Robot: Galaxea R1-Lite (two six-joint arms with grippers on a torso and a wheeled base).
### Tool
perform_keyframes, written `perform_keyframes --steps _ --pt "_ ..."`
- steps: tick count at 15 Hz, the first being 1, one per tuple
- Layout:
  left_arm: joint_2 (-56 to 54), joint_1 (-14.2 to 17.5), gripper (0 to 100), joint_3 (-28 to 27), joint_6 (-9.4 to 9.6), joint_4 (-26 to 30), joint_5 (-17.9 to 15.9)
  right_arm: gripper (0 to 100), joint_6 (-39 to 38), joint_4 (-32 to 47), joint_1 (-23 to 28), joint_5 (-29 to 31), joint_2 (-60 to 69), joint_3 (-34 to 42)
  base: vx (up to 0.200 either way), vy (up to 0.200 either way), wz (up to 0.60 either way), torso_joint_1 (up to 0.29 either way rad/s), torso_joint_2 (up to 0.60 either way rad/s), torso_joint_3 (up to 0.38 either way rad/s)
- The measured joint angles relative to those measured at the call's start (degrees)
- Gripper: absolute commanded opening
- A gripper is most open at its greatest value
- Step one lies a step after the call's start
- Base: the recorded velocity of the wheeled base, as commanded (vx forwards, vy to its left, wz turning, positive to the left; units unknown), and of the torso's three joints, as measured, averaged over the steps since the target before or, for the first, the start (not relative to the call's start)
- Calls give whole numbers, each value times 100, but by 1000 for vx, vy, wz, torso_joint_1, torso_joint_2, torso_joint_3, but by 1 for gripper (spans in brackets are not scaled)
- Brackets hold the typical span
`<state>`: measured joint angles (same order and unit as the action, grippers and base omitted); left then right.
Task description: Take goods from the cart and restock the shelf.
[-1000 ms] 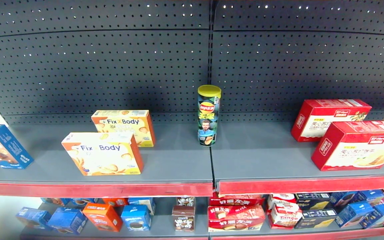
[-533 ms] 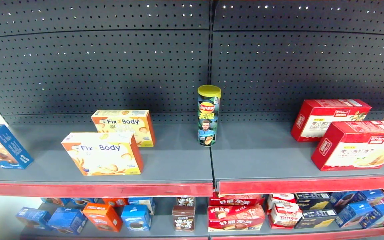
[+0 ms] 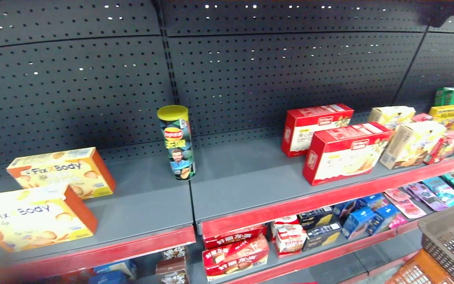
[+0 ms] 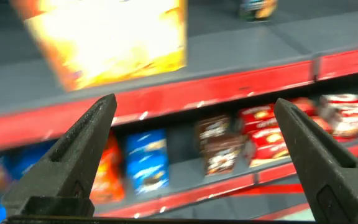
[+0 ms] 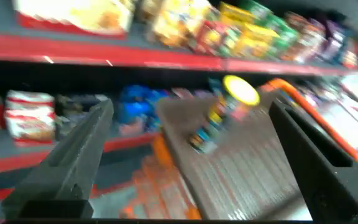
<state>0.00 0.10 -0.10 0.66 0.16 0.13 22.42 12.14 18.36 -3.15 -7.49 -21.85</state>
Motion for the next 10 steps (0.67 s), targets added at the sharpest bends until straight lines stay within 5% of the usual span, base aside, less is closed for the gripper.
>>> perform_keyframes --steps 3,7,10 --pt "0 4 100 0 7 -2 -2 100 122 -18 -54 -18 138 137 0 0 0 0 0 0" --pt "0 -2 100 7 12 -6 -6 100 122 -11 -91 -13 184 215 -200 -200 0 11 2 -2" --pt "0 4 100 10 13 -9 -11 100 122 -11 -111 -7 201 297 0 -133 0 -5 0 2"
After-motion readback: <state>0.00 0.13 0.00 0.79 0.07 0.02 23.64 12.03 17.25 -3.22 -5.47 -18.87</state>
